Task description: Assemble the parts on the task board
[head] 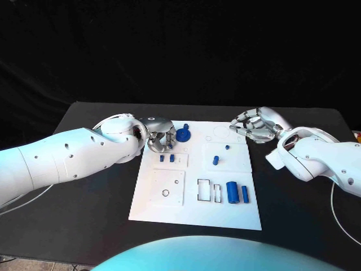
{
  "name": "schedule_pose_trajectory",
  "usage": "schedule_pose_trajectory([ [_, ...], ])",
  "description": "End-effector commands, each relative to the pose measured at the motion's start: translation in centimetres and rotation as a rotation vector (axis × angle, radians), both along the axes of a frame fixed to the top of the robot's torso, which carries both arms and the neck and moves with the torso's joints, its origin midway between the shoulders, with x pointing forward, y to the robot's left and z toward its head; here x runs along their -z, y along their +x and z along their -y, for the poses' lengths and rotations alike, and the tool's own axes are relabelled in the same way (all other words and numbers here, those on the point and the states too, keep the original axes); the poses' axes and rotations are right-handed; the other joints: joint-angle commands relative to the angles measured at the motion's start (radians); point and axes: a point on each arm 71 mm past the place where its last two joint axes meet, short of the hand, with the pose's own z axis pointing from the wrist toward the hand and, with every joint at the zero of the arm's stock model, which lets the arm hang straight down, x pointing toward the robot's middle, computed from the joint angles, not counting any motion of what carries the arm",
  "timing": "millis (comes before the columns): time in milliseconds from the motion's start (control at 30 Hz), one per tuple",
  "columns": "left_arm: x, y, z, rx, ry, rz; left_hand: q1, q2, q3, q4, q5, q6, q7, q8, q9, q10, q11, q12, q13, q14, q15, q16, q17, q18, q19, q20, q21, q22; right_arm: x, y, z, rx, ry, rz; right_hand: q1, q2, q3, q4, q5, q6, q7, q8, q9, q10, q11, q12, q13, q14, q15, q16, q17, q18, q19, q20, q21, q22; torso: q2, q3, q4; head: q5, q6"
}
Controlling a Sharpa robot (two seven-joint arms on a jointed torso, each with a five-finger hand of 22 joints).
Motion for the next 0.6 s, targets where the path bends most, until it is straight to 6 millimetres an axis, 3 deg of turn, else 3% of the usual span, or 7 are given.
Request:
schedule_pose_trajectory([
  [33,0.3,-0.22,0.23,0.019,0.005,-0.022,-0.01,0.005,-0.002,-0.004,-0.007,0.005,0.002,-0.006,0.001,0.006,0.002,-0.006,0.001,0.0,-0.001,-0.005,-0.003,-0.01,-0.002,0.001,-0.002,-0.003,0.0,-0.07,-0.09,-0.011,0.0,0.003,0.007,0.0,0.006,0.0,0.007,-0.002,0.0,0.004,-0.001,-0.003,-0.001,-0.002,0.0,0.051,-0.004,-0.006,0.04,0.011,-0.007,0.0,-0.006,-0.001,0.0,-0.0001,-0.0004,-0.001,0.0],
  [400,0.35,-0.21,0.09,0.017,0.012,-0.023,-0.014,0.002,-0.003,-0.005,-0.007,0.0,0.004,-0.013,0.001,0.002,0.005,-0.018,0.001,-0.007,0.001,-0.009,-0.016,-0.009,-0.009,0.001,-0.008,-0.012,-0.01,-0.07,-0.04,-0.009,0.0,0.004,0.008,-0.001,0.005,0.003,0.006,-0.003,-0.001,0.007,-0.003,-0.004,-0.001,-0.004,-0.003,0.051,-0.005,-0.009,0.037,0.011,-0.007,-0.001,-0.011,-0.002,0.0,-0.001,0.0009,-0.002,-0.003],
  [600,0.32,-0.2,0.03,0.014,0.011,-0.019,-0.031,-0.012,-0.007,-0.003,-0.007,-0.039,0.008,-0.048,-0.008,-0.001,0.009,-0.041,0.003,-0.016,0.005,-0.015,-0.032,-0.006,-0.021,0.005,-0.022,-0.026,-0.01,-0.06,-0.02,-0.008,0.0,0.005,0.008,-0.001,0.005,0.003,0.006,-0.003,-0.001,0.007,-0.003,-0.004,-0.001,-0.004,-0.003,0.051,-0.005,-0.009,0.037,0.011,-0.007,-0.001,-0.011,-0.002,0.0,-0.001,0.0007,-0.001,-0.002],
])
